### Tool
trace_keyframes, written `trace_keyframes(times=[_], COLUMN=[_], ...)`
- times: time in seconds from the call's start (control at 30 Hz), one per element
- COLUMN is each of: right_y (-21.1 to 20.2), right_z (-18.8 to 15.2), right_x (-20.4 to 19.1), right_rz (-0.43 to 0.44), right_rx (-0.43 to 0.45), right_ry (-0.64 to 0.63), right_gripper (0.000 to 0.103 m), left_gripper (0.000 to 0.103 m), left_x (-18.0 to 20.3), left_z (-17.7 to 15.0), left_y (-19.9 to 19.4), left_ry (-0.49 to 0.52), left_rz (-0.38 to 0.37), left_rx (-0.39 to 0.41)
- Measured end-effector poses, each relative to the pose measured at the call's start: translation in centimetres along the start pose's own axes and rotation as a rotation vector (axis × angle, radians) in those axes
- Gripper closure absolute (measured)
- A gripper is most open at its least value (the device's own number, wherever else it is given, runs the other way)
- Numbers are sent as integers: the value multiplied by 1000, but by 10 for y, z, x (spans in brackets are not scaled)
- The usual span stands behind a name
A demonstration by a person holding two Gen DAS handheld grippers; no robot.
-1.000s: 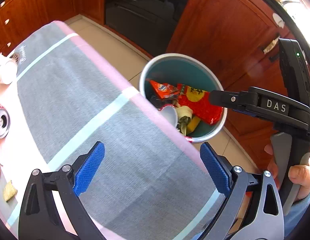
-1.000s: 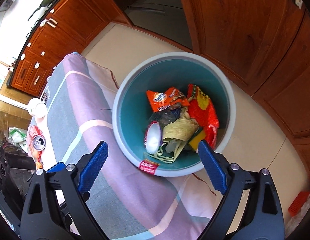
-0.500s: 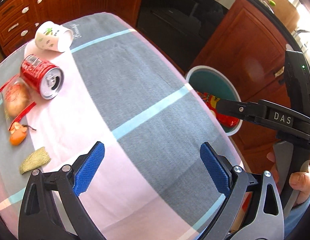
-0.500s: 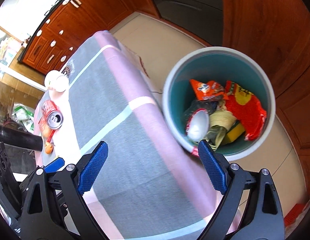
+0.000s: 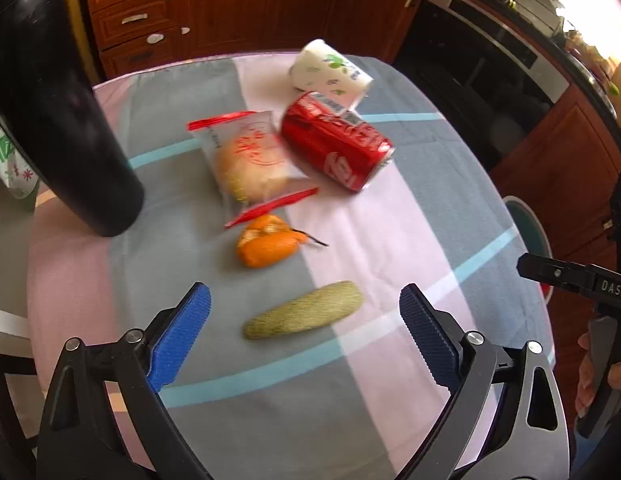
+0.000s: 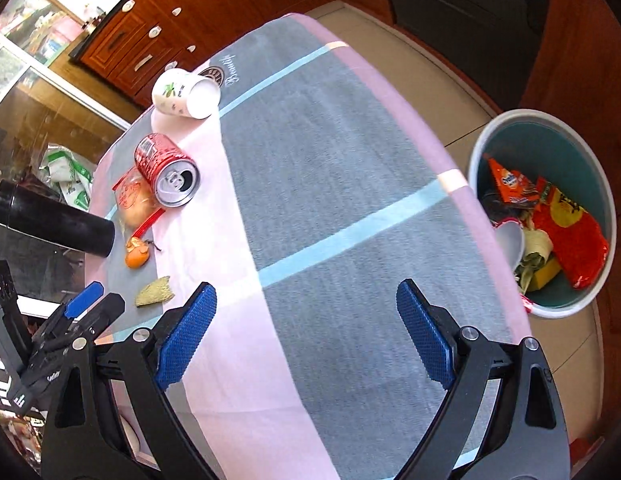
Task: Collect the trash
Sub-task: 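Lower the left tool around the orange peel and close it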
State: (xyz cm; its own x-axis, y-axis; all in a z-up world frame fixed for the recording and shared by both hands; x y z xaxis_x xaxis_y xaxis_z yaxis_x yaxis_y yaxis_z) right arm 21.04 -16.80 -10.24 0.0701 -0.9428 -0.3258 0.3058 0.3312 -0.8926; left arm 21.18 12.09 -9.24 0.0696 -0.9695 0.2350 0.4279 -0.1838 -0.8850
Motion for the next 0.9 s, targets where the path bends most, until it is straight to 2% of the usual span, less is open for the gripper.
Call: trace_keyframes(times=[0.17,0.37,0.57,0.83,0.9], right_y=[17,33,49,55,55], right_z=[7,12,13,11,10], right_x=[-21,-33,-43,-41,-40], right_rz=[-23,-27,-34,-63,-66], right_rx=[-11,-20,-35,-41,-41], right_ry=[-35,-50,-76,-95,-92], right_gripper=[16,16,16,16,16], left_gripper=[13,14,26,40,50], left_x=[-29,-27,-29,-22,-21], left_z=[12,20,25,27,27], left_y=[10,35,56,58,58], left_ry=[2,15,-19,-9,-8], left_rz=[23,24,6,-6,-7], left_rx=[-6,-28,-44,-25,-21])
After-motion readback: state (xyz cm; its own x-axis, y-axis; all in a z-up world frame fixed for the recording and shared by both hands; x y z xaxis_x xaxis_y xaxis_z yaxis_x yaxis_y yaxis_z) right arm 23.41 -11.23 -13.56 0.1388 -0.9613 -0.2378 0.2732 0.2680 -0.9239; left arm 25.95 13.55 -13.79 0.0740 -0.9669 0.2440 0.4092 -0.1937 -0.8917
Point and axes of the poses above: each gripper's, at about its wrist camera, not at the fingertips, and y roughly the way its jaws point, x to its right, z to its top, the point moved 3 cm from there along y, roughly the way its jaws point, and after that the axes turned 11 degrees about -y, right-handed, at the moved point
